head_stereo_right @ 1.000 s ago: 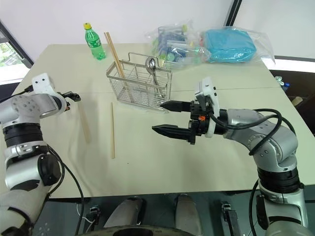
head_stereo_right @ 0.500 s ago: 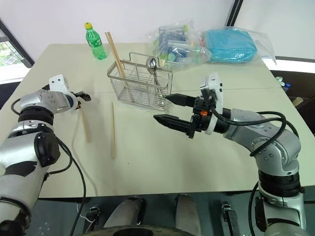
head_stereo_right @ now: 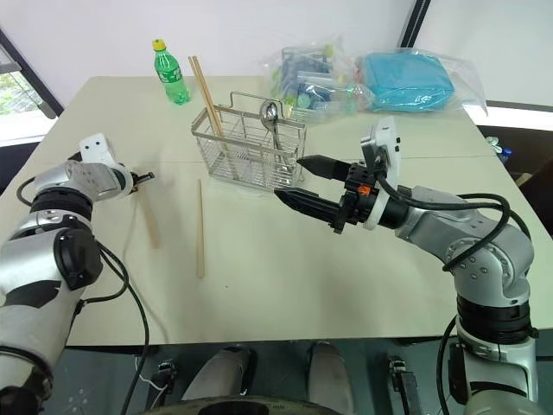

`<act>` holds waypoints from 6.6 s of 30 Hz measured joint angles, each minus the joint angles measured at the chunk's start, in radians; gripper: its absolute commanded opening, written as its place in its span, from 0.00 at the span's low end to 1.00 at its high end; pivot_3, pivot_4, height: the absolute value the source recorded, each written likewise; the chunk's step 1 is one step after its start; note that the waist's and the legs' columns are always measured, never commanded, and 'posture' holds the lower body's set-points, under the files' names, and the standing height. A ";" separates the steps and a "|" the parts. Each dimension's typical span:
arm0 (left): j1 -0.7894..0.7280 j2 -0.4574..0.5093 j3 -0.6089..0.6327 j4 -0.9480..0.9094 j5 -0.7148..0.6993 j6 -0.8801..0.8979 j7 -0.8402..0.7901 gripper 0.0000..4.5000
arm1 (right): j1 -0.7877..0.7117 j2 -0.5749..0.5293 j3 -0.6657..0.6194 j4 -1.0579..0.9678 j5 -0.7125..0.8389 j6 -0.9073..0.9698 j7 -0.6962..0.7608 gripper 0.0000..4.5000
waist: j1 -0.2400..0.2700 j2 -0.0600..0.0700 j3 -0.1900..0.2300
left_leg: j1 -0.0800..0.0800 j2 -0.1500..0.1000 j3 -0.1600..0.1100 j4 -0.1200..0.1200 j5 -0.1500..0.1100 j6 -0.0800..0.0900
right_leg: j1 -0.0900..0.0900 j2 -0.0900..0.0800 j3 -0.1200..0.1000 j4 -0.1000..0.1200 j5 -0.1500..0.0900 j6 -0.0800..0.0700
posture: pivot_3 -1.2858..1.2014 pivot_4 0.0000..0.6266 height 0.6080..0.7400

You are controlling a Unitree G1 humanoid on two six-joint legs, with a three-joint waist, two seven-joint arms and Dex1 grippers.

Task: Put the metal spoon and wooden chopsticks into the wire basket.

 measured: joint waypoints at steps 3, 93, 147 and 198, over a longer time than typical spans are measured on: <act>-0.001 0.000 0.022 -0.055 -0.005 -0.107 0.015 0.01 | 0.000 0.000 0.001 0.004 0.000 0.000 0.001 1.00 | 0.000 0.000 0.000 | 0.000 0.000 0.000 0.000 0.000 0.000 | 0.000 0.000 0.000 0.000 0.000 0.000 | 0.52 0.24 0.86; 0.114 -0.105 -0.072 -1.006 -0.227 0.065 -0.329 0.99 | 0.014 -0.040 -0.012 0.032 0.076 -0.042 -0.159 1.00 | -0.007 0.000 0.000 | 0.001 0.000 0.000 0.004 -0.005 0.009 | 0.004 0.001 0.000 0.000 0.002 0.003 | 0.52 0.24 0.86; 0.061 -0.263 0.063 -0.589 -0.183 0.922 0.226 0.02 | 0.111 -0.067 0.033 -0.014 -0.059 -0.062 0.032 1.00 | 0.001 0.003 -0.002 | 0.001 -0.001 0.001 0.005 -0.001 0.002 | 0.004 -0.001 0.001 0.000 0.001 0.003 | 0.52 0.24 0.86; -0.075 -0.194 -0.017 -0.670 -0.217 -0.159 -0.483 0.02 | -0.106 -0.025 0.028 0.133 -0.194 -0.108 0.004 1.00 | -0.003 0.001 -0.001 | 0.000 -0.001 0.002 0.004 -0.001 0.002 | 0.003 -0.001 0.000 -0.001 0.002 0.003 | 0.52 0.24 0.86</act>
